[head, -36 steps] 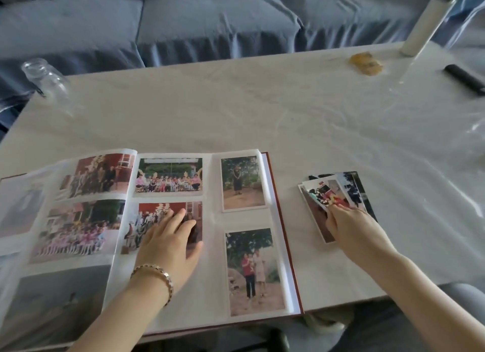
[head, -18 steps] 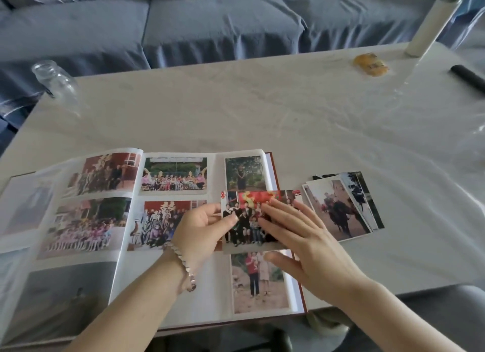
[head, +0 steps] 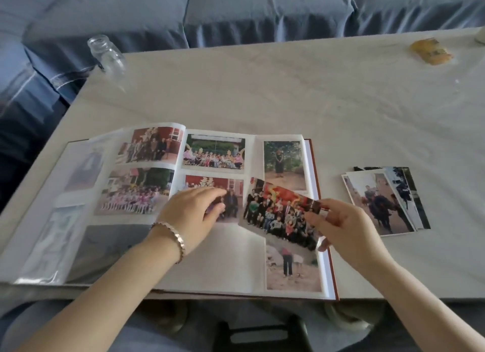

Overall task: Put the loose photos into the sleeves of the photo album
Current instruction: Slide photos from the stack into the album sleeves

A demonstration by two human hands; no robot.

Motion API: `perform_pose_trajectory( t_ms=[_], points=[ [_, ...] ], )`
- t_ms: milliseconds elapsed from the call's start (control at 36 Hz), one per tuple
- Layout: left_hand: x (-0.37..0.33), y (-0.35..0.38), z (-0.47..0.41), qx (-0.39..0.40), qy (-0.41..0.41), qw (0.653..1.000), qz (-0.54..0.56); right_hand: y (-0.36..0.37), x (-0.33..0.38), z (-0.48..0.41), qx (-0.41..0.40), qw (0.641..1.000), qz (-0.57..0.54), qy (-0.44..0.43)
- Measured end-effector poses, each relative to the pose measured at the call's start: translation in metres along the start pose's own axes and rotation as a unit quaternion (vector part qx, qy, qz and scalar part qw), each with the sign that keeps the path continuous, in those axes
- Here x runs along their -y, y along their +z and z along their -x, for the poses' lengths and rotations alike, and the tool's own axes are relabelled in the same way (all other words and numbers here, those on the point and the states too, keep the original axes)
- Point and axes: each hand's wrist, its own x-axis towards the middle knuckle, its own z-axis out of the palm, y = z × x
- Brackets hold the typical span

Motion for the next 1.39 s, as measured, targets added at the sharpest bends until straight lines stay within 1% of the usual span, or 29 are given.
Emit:
perform_pose_trajectory(
  t_ms=[56, 111, 139, 194, 250, 333, 444, 500, 611, 722, 806, 1028, 1167, 1278, 1389],
  points=[
    [0.019, -0.001, -0.003, -0.030, 0.012, 0.997, -0.069, -0.004, -0.002, 0.004, -0.064, 0.996, 0.053, -0.042],
    [0.036, -0.003, -0.004, -0.025, -0.009, 0.994, -0.108, -0.008, -0.002, 0.008, -0.107, 0.983, 0.118, -0.096],
    [0.044, -0.003, -0.004, -0.018, -0.027, 0.992, -0.122, -0.009, -0.002, 0.010, -0.115, 0.976, 0.143, -0.116],
    [0.057, 0.000, -0.002, 0.001, -0.054, 0.989, -0.137, -0.010, 0.000, 0.014, -0.111, 0.969, 0.170, -0.140],
    [0.066, 0.004, 0.001, 0.015, -0.061, 0.988, -0.143, -0.009, 0.002, 0.017, -0.090, 0.967, 0.181, -0.153],
    [0.070, 0.009, 0.002, 0.000, -0.051, 0.990, -0.132, -0.005, 0.001, 0.019, -0.065, 0.965, 0.198, -0.158],
    [0.071, 0.011, 0.001, -0.004, -0.054, 0.990, -0.129, 0.003, 0.002, 0.023, -0.031, 0.964, 0.229, -0.129],
    [0.071, 0.012, 0.001, -0.006, -0.052, 0.990, -0.129, 0.008, 0.006, 0.025, 0.003, 0.969, 0.231, -0.089],
    [0.073, 0.014, 0.001, -0.016, -0.054, 0.989, -0.135, 0.010, 0.008, 0.025, 0.098, 0.978, 0.183, 0.013],
    [0.074, 0.015, 0.001, -0.022, -0.046, 0.990, -0.135, 0.007, 0.007, 0.020, 0.168, 0.970, 0.160, 0.071],
    [0.074, 0.016, 0.000, -0.024, -0.045, 0.990, -0.134, 0.005, 0.003, 0.014, 0.199, 0.964, 0.142, 0.109],
    [0.075, 0.017, 0.000, -0.023, -0.042, 0.989, -0.143, 0.025, 0.001, 0.000, 0.206, 0.962, 0.099, 0.147],
    [0.076, 0.017, -0.001, -0.034, -0.043, 0.990, -0.130, 0.050, 0.008, -0.003, 0.211, 0.965, 0.087, 0.133],
    [0.076, 0.017, 0.000, -0.034, -0.043, 0.990, -0.127, 0.056, 0.014, -0.005, 0.229, 0.960, 0.073, 0.146],
    [0.076, 0.015, 0.000, -0.012, -0.049, 0.989, -0.140, 0.049, 0.014, -0.007, 0.179, 0.969, 0.074, 0.151]
  ],
)
